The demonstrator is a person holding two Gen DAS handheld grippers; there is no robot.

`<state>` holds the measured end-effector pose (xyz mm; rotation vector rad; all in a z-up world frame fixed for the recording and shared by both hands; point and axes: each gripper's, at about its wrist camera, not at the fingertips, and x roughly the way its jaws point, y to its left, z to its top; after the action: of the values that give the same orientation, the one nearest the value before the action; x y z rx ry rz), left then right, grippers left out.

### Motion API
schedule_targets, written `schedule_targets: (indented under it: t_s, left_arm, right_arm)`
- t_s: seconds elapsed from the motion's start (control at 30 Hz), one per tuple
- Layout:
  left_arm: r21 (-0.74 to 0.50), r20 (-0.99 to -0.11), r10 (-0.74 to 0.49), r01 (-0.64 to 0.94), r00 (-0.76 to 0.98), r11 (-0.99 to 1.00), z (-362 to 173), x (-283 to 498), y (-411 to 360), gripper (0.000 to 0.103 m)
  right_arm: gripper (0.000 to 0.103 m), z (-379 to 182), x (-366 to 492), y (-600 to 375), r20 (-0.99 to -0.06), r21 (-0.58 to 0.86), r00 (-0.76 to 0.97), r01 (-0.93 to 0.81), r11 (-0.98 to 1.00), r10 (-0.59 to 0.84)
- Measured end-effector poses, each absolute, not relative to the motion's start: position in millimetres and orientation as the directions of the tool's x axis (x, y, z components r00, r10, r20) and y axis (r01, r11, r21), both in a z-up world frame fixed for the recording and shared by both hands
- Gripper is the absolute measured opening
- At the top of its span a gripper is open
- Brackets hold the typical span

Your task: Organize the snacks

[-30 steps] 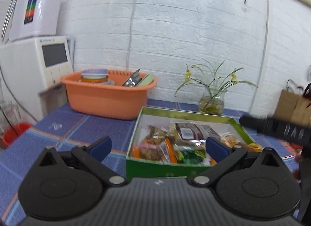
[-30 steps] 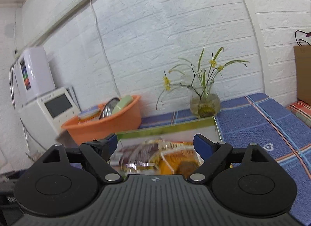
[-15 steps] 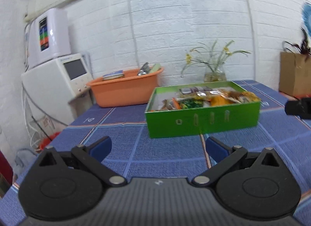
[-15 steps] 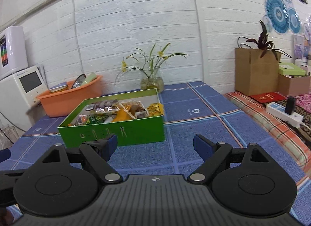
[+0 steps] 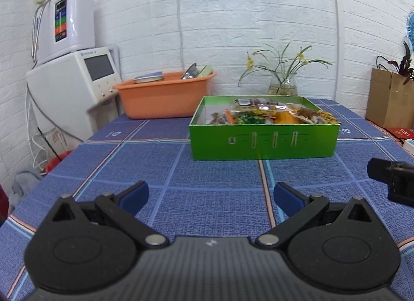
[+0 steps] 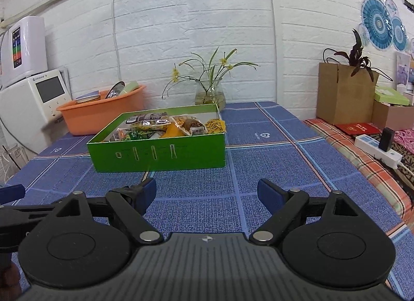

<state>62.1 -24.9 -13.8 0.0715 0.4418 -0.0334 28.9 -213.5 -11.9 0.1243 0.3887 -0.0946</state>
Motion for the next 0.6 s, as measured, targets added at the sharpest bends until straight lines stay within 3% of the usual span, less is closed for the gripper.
schedule_targets:
  t_s: [0.27,0.43,0.6]
  left_arm:
    - [0.027,-0.482,-0.011,0.027,0.876,0.999,-19,59,-9,0.103]
    - [-0.009,-0.495,-0.035,0.035,0.868,0.999,-24,49,-7,0.103]
    - [0.036,-0.481,-0.034,0.059,0.876,0.998,-23,37,-14,0.103]
  right_arm:
    - [0.103,-24,-6,-220,-0.376,0.152,0.926,0.109,0.982,-0.045]
    - [0.103,-21,-16,-216,-0.373,0.095,0.924,0.128,0.987,-0.084]
    - [0.103,-22,-17,-207,-0.383,0.038,0.916,0.141,0.989,-0.116]
